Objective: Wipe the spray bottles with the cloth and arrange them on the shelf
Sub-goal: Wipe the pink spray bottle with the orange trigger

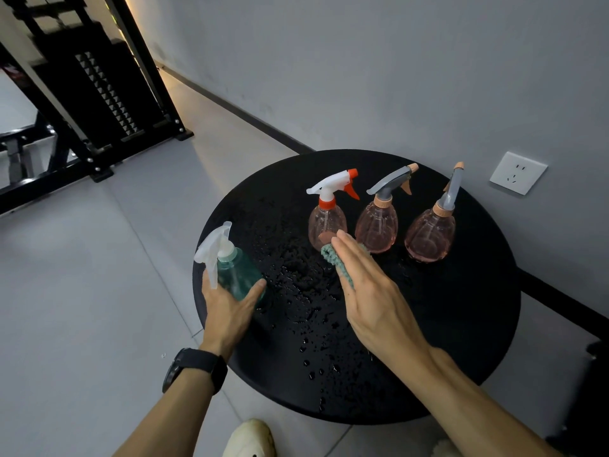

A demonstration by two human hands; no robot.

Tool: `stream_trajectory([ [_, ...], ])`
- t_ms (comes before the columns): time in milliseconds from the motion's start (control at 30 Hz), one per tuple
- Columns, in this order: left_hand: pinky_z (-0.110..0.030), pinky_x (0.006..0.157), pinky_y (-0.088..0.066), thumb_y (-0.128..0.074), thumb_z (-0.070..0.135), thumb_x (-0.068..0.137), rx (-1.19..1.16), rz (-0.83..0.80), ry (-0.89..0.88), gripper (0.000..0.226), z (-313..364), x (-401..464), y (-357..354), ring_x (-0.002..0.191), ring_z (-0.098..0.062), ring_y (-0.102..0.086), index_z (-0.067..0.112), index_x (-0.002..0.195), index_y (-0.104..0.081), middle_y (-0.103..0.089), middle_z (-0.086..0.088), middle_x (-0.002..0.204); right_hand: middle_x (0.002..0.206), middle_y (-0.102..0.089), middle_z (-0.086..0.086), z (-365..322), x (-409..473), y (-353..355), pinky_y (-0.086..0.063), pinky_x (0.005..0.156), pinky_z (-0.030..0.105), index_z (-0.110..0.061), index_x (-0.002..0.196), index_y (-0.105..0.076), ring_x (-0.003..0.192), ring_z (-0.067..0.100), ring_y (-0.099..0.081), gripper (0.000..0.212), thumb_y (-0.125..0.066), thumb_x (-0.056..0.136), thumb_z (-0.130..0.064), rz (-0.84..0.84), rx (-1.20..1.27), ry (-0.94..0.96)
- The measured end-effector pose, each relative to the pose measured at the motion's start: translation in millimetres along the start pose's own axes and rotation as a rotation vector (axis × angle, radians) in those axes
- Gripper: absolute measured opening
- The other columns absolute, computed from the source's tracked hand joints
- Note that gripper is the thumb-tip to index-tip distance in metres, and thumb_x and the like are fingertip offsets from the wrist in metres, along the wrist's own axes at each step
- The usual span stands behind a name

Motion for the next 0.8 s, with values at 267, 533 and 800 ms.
stream_trajectory([
  [267,-0.046,0.101,-0.049,-0.072,0.087,0.04,0.199,-0.108,0.355,0.126,1,-23,1,0.12,-0.031,-0.054,0.01,0.136,-0.044,-0.05,-0.012,0.135,0.155,-0.033,0.005,1,-1,12,-0.011,0.114,0.009,-0.006,0.148,-0.034,0.143,0.01,-0.026,0.05,-0.046,0.099,-0.003,0.02,-0.015,-0.022],
  [533,-0.043,0.101,-0.049,-0.067,0.082,0.057,0.214,-0.369,0.346,0.106,35,-39,-24,0.115,-0.028,-0.056,0.008,0.131,-0.048,-0.054,-0.013,0.132,0.157,-0.029,0.003,6,0,21,-0.018,0.118,0.018,-0.009,0.15,-0.031,0.144,0.007,-0.022,0.051,-0.044,0.1,-0.004,0.039,-0.002,-0.045],
  [800,-0.033,0.108,-0.041,-0.068,0.055,0.084,0.083,-0.276,0.045,0.082,95,-6,-65,0.13,-0.017,-0.047,0.013,0.147,-0.036,-0.044,-0.004,0.148,0.157,-0.029,0.002,12,4,24,-0.015,0.115,0.012,-0.009,0.15,-0.031,0.145,0.01,-0.023,0.05,-0.042,0.101,-0.007,0.043,0.003,-0.083],
])
Point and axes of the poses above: each hand's wrist, its own x-axis towards the middle knuckle, its own y-axis out of the back of the hand, z = x × y, the point moved 1 cm from there along x, towards the middle knuckle
